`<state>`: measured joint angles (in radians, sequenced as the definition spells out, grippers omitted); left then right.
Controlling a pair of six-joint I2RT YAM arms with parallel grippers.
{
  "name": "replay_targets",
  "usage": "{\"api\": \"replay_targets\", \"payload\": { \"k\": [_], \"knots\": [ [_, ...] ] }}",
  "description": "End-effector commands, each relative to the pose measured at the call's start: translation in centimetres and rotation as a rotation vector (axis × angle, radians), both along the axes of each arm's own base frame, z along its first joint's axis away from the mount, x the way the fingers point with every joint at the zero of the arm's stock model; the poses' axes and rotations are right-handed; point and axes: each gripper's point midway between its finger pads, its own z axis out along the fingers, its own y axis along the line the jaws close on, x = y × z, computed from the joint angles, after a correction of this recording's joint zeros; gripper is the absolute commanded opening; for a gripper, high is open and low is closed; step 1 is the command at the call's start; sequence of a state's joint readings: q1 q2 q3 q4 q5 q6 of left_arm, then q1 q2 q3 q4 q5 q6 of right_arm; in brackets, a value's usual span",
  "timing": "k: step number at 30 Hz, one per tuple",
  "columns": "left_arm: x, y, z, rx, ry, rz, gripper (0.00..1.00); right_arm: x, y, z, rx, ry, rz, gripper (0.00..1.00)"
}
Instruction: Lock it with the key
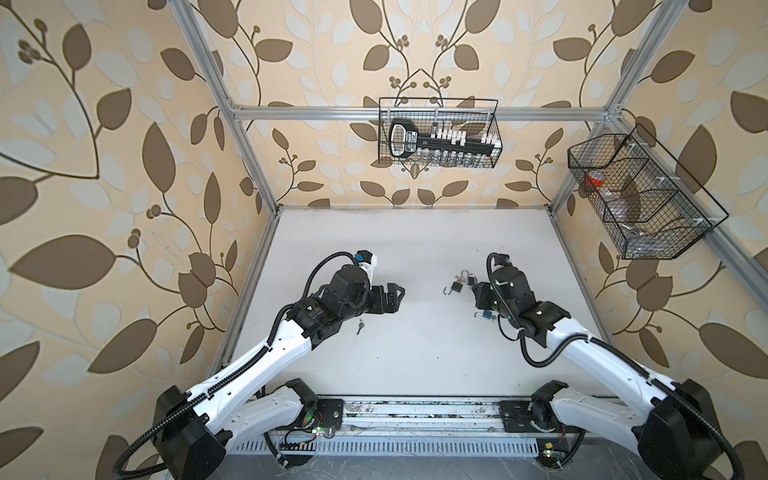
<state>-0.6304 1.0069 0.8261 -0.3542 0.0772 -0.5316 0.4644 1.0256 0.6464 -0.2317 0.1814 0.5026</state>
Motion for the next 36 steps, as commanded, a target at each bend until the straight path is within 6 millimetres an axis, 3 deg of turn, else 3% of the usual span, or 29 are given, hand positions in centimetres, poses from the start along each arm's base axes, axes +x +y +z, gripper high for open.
{"api": "replay_targets", "payload": {
  "k": [1,7,10,13,17,23,29,36],
  "knots": [
    [-0.1,0.2,1.3,-0.040,-0.013,0.000,0.99,-0.2,1.4,2.7,0.048,-0.131,0.109,0.00],
    [0.1,0.7,2.8,-0.119,-0.025,-0.016,0.99,-0.8,1.7,8.4,0.136,-0.321,0.139,0.00],
    [0.2,0.6,4.1,-0.168,-0.044,-0.038,0.98,-1.4,3.0,10.9,0.201,-0.446,0.227,0.00],
    [-0.1,0.3,5.7,-0.206,-0.078,-0.063,0.95,-2.5,5.1,12.1,0.201,-0.455,0.377,0.00],
    [-1.0,-0.7,8.2,-0.289,-0.135,-0.139,0.91,-4.4,8.6,12.3,0.183,-0.487,0.644,0.00],
    [-2.2,-2.7,10.6,-0.393,-0.171,-0.277,0.81,-4.2,11.1,10.9,0.029,-0.403,0.685,0.00],
    [-2.9,-5.1,10.5,-0.419,-0.148,-0.362,0.65,-5.9,14.9,11.2,-0.005,-0.411,0.743,0.00],
    [-3.2,-6.9,9.6,-0.406,-0.127,-0.403,0.45,-6.6,17.0,11.6,0.014,-0.419,0.793,0.00]
  ]
}}
